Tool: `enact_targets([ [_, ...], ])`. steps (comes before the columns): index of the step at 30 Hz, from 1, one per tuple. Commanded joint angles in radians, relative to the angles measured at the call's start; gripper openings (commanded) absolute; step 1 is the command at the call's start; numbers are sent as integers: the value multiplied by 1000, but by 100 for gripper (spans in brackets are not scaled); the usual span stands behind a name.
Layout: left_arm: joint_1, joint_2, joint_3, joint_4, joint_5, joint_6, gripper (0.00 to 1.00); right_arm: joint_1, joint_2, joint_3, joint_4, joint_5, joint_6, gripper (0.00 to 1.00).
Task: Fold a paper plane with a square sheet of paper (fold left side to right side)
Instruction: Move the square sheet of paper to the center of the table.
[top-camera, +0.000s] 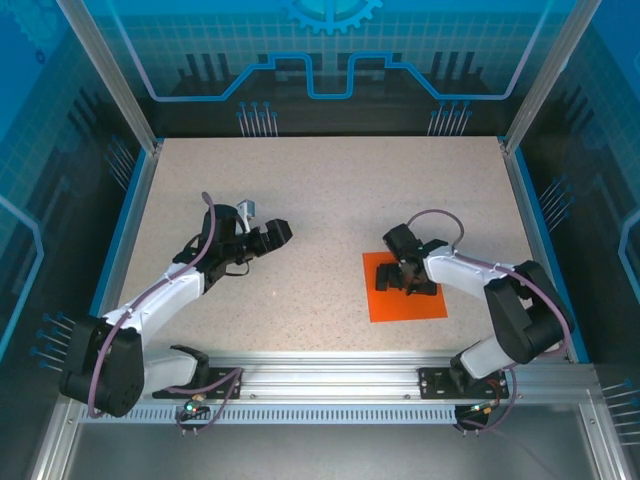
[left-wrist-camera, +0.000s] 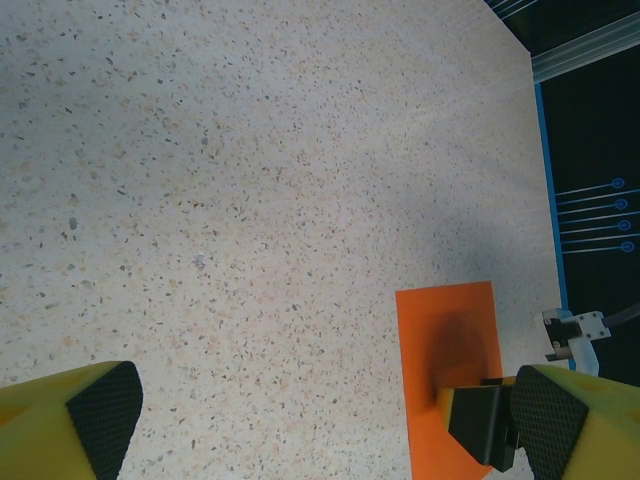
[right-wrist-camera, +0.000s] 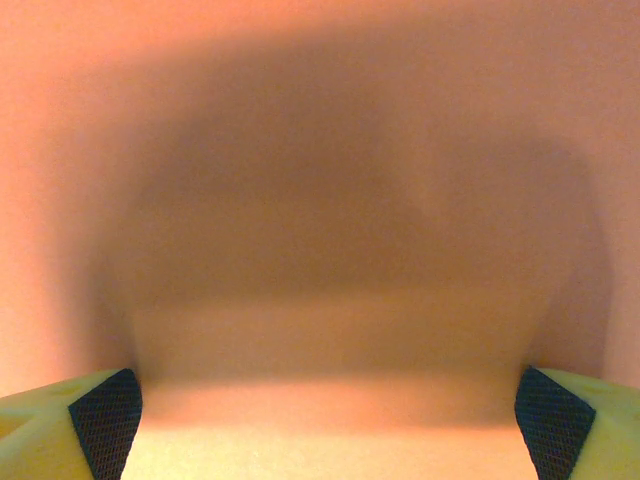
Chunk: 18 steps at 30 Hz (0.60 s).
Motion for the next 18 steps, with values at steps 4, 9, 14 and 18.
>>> enact_targets([
  [4,-9,-4,6,-8,1,-9,99,93,112,86,-16,-6,100,100],
  [9,-8,-4,11,-22,-9,-5,99,158,206,180,-12,-16,180,100],
  [14,-8,-8,16,-40,-22,-4,99,214,278,245,54,-44,288,100],
  [18,-7,-2,22,-53,-22,-3,99,267,355,350,37,-42,311,100],
])
